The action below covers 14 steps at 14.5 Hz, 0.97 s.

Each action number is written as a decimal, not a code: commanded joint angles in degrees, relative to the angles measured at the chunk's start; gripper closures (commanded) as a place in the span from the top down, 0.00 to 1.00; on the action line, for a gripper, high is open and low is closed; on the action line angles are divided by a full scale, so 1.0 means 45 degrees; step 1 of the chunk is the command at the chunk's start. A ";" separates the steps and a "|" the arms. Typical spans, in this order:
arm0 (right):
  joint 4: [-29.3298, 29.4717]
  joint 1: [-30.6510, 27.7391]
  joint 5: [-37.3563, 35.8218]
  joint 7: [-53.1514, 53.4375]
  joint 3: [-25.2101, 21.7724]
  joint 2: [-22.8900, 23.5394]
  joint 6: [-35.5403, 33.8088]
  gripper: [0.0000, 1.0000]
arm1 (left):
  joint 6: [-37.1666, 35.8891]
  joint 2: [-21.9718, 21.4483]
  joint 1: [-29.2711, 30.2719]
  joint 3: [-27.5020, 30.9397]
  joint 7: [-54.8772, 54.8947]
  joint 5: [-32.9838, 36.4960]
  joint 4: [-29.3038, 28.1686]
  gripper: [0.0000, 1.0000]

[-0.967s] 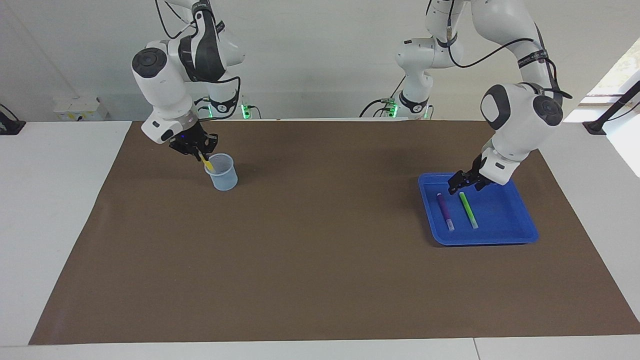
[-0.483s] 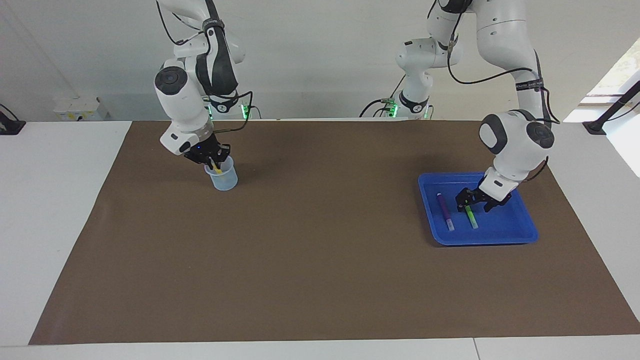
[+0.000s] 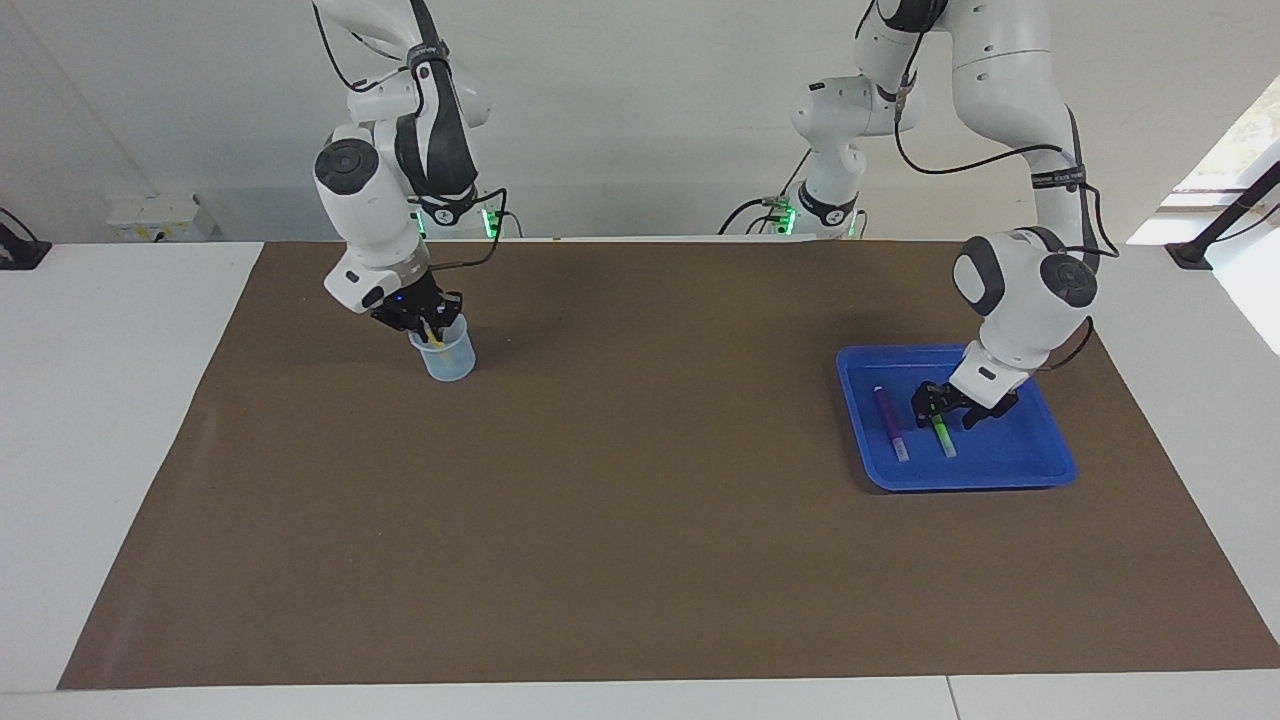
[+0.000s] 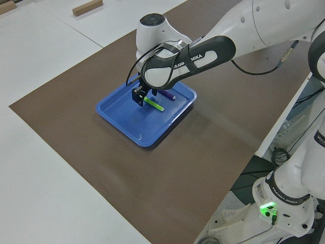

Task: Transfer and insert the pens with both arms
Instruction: 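Insert the yellow pen into the cup while the left gripper grasps the green pen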

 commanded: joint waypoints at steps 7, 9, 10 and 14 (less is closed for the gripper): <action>0.1287 0.0006 -0.0165 0.0629 0.0034 -0.0265 -0.1106 1.00 | 0.0337 0.0028 -0.0075 0.0043 0.0022 0.0264 -0.0282 0.56; 0.1485 0.0026 -0.0048 0.0648 0.0209 -0.0343 -0.1089 1.00 | 0.0318 0.0028 -0.0075 0.0063 0.0022 0.0284 -0.0282 0.38; 0.1717 0.0026 0.0050 0.0687 0.0326 -0.0344 -0.1089 1.00 | 0.0318 0.0028 -0.0094 0.0063 0.0022 0.0284 -0.0282 0.21; 0.2266 0.0007 0.3051 0.1699 0.0425 -0.0149 -0.0894 1.00 | 0.0142 0.0047 -0.0075 0.0063 0.0042 0.0303 -0.0127 0.00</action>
